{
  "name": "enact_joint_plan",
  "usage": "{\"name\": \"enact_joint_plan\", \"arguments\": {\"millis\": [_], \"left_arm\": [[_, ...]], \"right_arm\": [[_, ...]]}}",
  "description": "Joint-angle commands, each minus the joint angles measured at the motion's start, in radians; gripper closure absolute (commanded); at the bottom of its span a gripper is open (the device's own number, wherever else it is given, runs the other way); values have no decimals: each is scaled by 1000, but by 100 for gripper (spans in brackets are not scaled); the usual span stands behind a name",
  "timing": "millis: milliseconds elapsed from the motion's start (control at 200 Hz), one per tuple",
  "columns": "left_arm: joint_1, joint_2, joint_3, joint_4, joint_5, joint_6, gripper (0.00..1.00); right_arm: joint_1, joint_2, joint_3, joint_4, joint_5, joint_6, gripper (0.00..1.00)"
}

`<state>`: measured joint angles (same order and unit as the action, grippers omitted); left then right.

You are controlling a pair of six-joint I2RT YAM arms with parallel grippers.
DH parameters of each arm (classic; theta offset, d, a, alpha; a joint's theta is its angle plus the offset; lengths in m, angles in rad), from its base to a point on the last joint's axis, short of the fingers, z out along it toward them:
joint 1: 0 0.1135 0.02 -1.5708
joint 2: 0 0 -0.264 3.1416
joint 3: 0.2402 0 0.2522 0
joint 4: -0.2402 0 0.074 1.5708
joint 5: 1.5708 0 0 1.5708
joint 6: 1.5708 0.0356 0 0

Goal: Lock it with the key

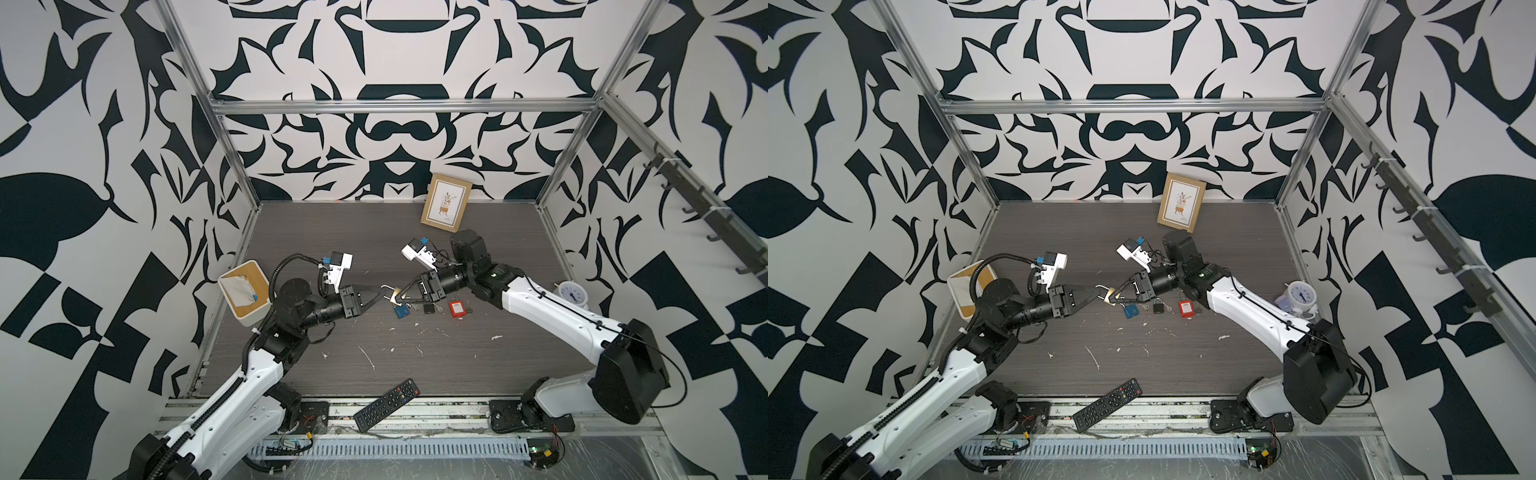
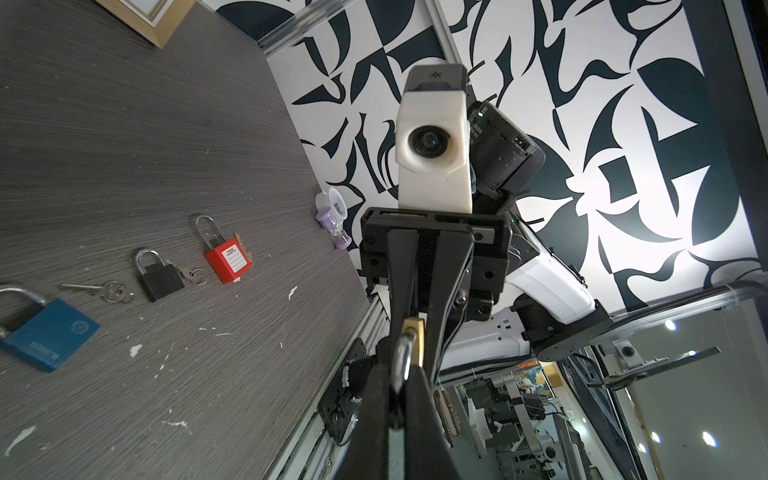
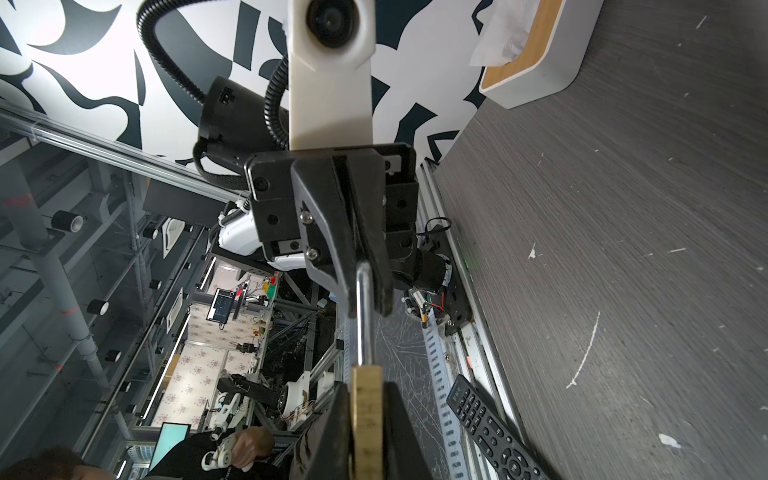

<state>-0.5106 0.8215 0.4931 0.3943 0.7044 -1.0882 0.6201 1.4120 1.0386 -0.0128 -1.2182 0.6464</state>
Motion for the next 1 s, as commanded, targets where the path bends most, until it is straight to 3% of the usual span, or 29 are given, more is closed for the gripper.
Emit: {"name": "enact_joint_plan", "arguments": {"millis": [0, 240, 515, 665, 805, 905, 995], "left_arm": [[-11, 8, -8, 73, 72, -38, 100], [-31, 27, -4, 83, 85, -70, 100], [-82, 65, -12, 10, 47, 26, 100], [-88, 62, -5, 5, 65, 40, 100], [-124, 65, 3, 7, 48, 46, 100], [-126, 43, -17, 33, 11, 19, 100], [-123, -7, -58, 84, -87, -17, 100]], "right_arm": [[4, -18, 40, 33, 74, -32, 100], [6, -2, 87, 38, 118, -58, 100], [6, 29, 69, 338, 43, 155, 100], [6, 11, 53, 357, 58, 162, 100], [19, 26, 135, 126, 109, 21, 100], [13, 41, 156, 55, 139, 9, 100], [-2, 38, 132, 41, 172, 19, 83]]}}
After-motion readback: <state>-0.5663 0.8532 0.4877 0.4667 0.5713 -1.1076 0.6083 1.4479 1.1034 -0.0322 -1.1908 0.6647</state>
